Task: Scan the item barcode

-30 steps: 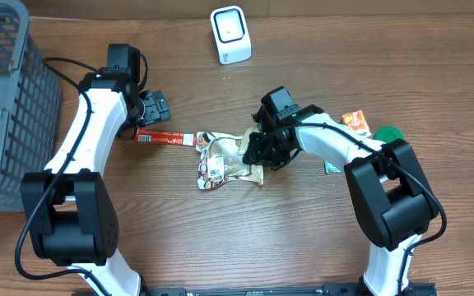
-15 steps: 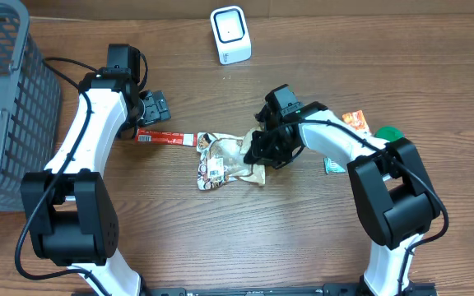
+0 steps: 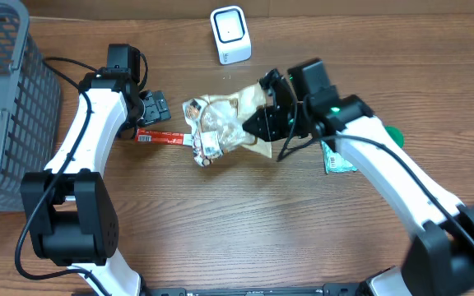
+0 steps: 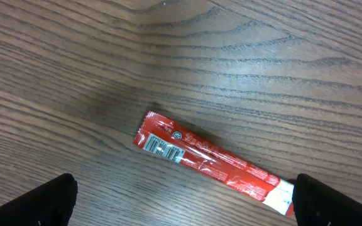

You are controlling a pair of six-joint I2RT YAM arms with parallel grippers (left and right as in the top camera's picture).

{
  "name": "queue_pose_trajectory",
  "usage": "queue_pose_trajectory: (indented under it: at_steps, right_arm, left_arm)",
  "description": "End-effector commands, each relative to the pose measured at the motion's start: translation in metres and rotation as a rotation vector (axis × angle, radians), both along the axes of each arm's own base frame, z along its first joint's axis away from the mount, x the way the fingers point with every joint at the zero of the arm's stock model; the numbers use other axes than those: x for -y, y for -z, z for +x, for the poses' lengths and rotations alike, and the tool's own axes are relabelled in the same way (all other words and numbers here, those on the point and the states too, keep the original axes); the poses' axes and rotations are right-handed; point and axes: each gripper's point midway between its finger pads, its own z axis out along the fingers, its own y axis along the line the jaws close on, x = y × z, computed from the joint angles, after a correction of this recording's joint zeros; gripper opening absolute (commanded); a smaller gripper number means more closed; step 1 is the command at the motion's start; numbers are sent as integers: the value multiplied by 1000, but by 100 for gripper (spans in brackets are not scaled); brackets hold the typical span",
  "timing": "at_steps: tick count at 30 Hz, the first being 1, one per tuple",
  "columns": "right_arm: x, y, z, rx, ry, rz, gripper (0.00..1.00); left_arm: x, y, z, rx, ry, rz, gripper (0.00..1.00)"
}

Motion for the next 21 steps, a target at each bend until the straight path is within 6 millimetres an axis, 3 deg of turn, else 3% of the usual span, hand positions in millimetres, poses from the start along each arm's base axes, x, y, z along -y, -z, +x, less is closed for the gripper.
queue_pose_trajectory:
  at_steps: [1,7,10,13,18,21]
  right_arm:
    - [-3,-29,3,106,-38,31,4]
    - [-5,-35,11,148,-32,43,4]
    - [-7,-51,22,184,6,70,3]
    - [-4,-84,32,234,41,69,3]
    - [3,-165,49,361,89,45,3]
    - [2,-193,55,391,93,40,3]
  left_arm:
    - [-1,-7,5,20,17,17,100]
    - [-1,-7,5,20,17,17,100]
    - [-1,-7,5,20,17,17,100]
    - [-1,-7,5,20,17,17,100]
    - [-1,-7,5,20,17,17,99]
    - [-1,-7,5,20,17,17,100]
